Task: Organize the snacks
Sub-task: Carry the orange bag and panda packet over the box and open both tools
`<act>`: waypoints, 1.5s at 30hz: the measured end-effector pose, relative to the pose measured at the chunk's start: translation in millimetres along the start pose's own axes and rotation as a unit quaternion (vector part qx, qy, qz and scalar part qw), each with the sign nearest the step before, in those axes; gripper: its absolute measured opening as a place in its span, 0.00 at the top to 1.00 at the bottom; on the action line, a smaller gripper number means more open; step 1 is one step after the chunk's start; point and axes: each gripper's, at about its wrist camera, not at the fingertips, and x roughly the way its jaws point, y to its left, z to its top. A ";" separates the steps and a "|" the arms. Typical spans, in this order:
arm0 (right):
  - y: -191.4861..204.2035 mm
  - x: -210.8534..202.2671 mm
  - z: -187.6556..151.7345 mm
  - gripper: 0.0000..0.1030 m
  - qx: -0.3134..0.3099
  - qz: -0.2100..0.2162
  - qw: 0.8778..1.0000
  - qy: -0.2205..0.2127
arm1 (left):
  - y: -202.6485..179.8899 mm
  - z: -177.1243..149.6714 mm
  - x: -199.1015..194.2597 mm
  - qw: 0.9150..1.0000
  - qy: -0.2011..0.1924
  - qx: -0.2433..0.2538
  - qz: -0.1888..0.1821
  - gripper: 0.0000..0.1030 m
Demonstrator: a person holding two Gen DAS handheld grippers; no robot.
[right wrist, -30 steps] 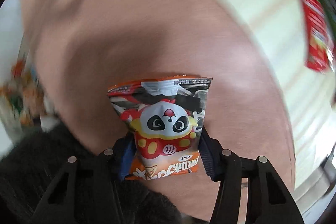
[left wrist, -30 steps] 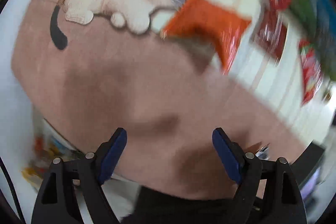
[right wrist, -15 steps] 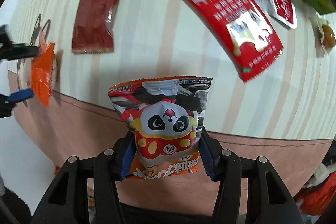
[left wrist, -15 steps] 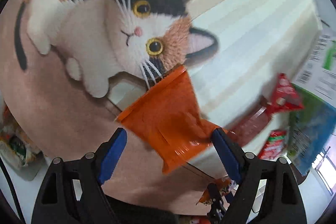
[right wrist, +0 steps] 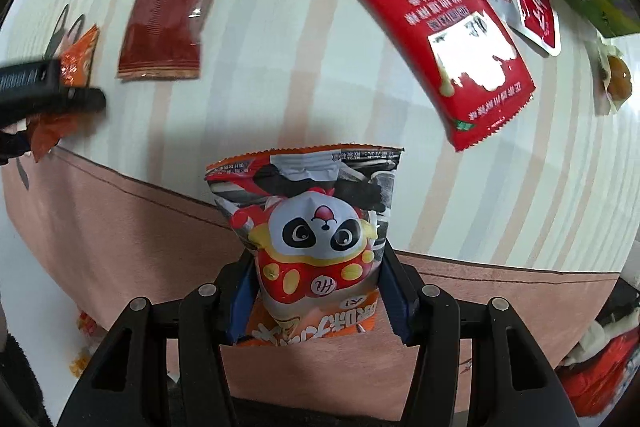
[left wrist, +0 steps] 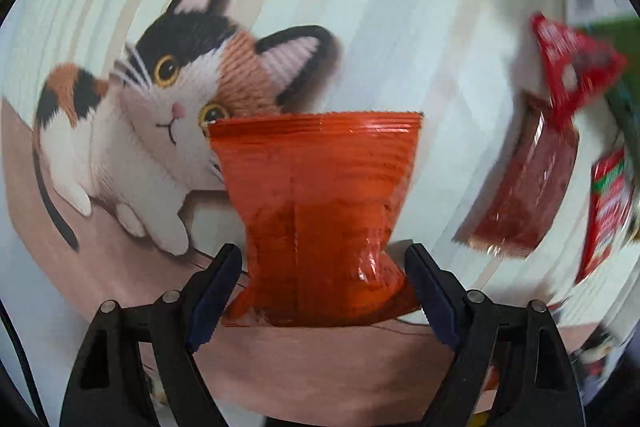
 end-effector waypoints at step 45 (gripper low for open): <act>-144.3 -263.7 45.7 0.61 0.082 0.149 0.961 -0.219 | -164.7 -1.5 -246.0 0.957 -0.197 0.180 -0.114 0.53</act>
